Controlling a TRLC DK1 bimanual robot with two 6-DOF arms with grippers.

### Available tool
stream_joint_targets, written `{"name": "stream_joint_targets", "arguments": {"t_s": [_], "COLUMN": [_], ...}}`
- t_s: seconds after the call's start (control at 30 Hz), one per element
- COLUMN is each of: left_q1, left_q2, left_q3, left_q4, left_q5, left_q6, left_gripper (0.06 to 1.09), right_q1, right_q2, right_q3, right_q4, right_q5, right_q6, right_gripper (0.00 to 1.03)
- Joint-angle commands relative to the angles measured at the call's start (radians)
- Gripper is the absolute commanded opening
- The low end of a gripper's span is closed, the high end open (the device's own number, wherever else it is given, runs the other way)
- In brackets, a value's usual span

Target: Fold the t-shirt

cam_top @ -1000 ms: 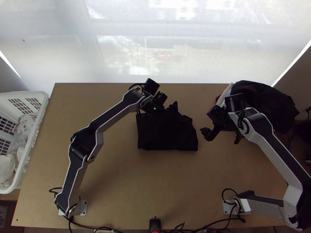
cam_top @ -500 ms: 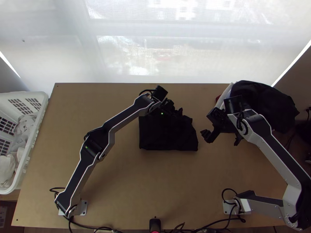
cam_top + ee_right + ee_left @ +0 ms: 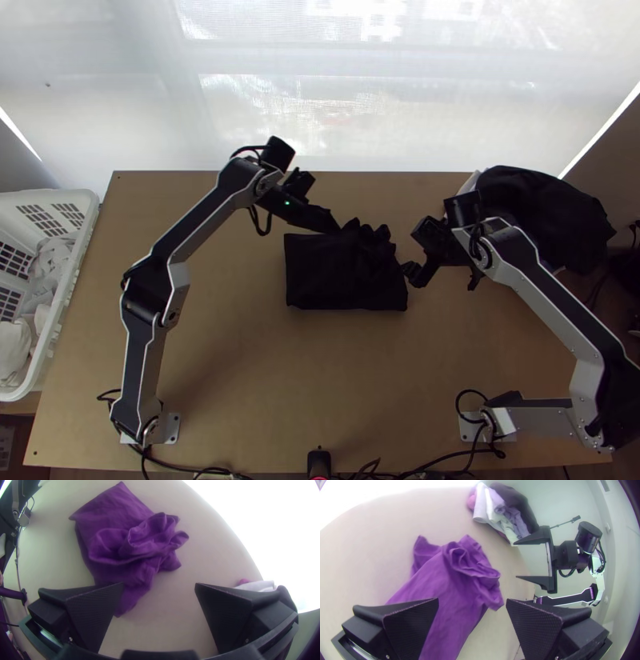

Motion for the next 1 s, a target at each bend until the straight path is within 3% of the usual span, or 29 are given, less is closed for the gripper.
{"name": "stream_joint_targets", "arguments": {"t_s": [0.0,0.17,0.33,0.67,0.97], "left_q1": [0.166,0.166,0.134,0.114,0.116], "left_q2": [-0.133,-0.148,-0.121,-0.058,-0.041], "left_q3": [-0.268,-0.429,-0.446,-0.442,-0.445], "left_q4": [-0.087,-0.021,0.005,0.02,0.02], "left_q5": [0.01,-0.008,-0.023,-0.062,-0.092], "left_q6": [0.149,0.163,0.154,0.151,0.151], "left_gripper": [1.04,1.04,1.04,1.04,1.04], "right_q1": [0.11,0.254,0.286,0.162,0.059], "right_q2": [0.195,0.386,0.42,0.142,-0.026], "right_q3": [0.185,0.371,0.294,-0.142,-0.306], "right_q4": [0.08,0.081,0.112,0.209,0.209], "right_q5": [-0.001,-0.001,-0.003,-0.003,-0.003], "right_q6": [0.006,0.034,0.048,0.06,0.057], "right_gripper": [0.99,0.99,0.99,0.99,0.99]}}
